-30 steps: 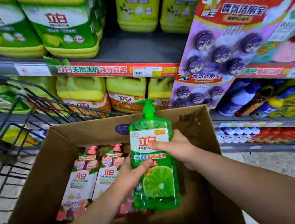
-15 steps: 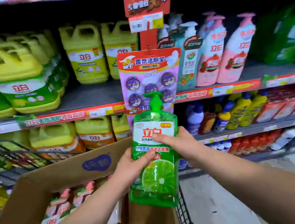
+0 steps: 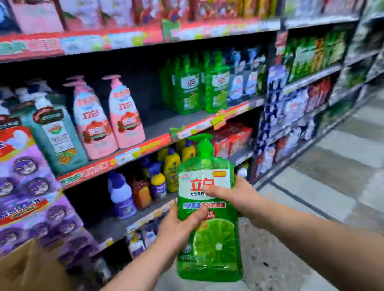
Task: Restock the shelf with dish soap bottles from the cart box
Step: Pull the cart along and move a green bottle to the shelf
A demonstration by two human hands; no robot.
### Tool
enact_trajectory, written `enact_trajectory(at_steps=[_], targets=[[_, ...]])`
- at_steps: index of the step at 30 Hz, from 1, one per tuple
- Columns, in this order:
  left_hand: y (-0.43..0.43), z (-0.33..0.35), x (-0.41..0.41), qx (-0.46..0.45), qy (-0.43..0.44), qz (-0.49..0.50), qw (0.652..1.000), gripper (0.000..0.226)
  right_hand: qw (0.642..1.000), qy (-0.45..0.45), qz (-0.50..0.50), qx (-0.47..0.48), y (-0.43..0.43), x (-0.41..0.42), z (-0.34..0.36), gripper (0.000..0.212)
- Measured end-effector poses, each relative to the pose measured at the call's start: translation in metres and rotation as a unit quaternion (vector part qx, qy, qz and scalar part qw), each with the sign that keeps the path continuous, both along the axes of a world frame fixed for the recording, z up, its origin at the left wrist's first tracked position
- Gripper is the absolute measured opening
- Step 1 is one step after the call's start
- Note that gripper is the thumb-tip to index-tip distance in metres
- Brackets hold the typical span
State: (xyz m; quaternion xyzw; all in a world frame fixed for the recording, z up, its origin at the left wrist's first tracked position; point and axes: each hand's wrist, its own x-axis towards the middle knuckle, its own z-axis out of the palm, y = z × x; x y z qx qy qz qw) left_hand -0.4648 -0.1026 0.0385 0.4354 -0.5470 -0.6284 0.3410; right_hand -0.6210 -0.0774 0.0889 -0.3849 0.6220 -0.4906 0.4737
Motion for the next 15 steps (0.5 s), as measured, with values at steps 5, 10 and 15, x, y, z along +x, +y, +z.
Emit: enact_trajectory(at_steps=[5,10,15], targets=[[0.001,0.017,-0.089,-0.028,-0.002,-0.064,0.998,0.065,0.997,-0.028,-0.065,-0.027,0.023,-0.083,0.015,0.033],[-0.019,0.016,-0.137,-0.045,-0.016,-0.078,0.996,0.046,0.995,-0.042,-0.085,-0.031,0.014,-0.128,0.013,0.030],[-0.056,0.008,-0.178,-0.087,-0.076,-0.073,0.991,0.028,0.995,-0.033,-0.087,-0.019,-0.020,-0.171,0.003,0.027]])
